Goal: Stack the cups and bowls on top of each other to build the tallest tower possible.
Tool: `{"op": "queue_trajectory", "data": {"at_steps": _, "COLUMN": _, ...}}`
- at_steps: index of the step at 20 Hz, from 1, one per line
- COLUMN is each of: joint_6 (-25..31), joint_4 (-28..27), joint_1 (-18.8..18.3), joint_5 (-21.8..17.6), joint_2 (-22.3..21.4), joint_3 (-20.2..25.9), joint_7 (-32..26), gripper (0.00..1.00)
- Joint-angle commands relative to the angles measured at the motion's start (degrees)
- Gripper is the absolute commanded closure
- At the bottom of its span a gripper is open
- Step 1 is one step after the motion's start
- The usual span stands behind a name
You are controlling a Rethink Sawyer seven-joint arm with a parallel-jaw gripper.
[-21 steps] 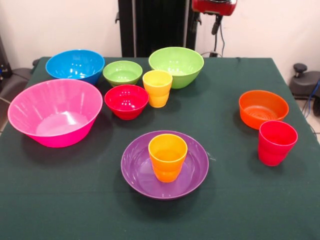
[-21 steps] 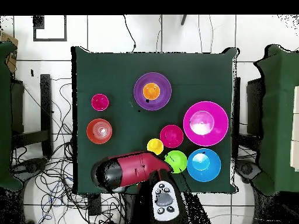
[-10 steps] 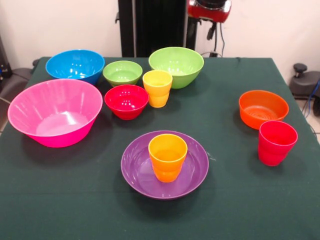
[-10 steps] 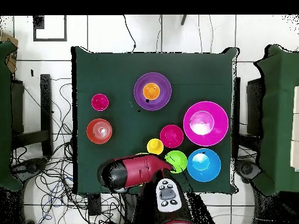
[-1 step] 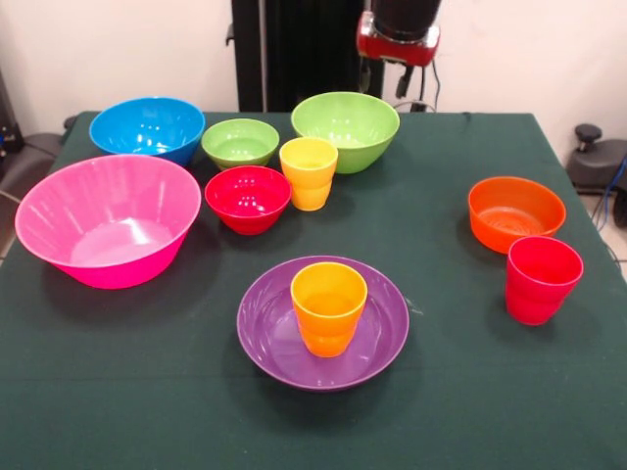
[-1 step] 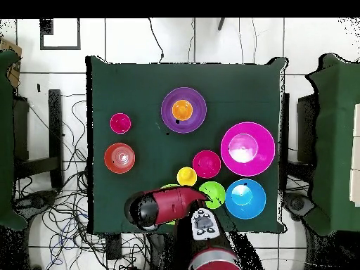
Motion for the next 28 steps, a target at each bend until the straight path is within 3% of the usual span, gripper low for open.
{"op": "queue_trajectory", "data": {"at_steps": 1, "joint_6": -5.3, "joint_4": -7.0, "joint_1": 0.0, "joint_5": -3.4, "joint_2": 6.8, "joint_3": 2.1, "joint_7": 1.3, "gripper": 0.0}}
{"op": "queue_trajectory", "data": {"at_steps": 22, "joint_6": -6.1, "joint_4": -7.1, "joint_1": 0.3, "joint_5": -3.3, "joint_2": 7.1, "joint_3": 3.4, "joint_7": 0.8, "gripper": 0.0}}
{"op": "queue_trajectory", "data": {"at_steps": 28, "joint_6": -2.7, "joint_4": -4.3, "joint_1": -1.4, "joint_5": -2.2, "joint_2": 2.6, "joint_3": 5.4, "joint_7": -1.1, "gripper": 0.0}}
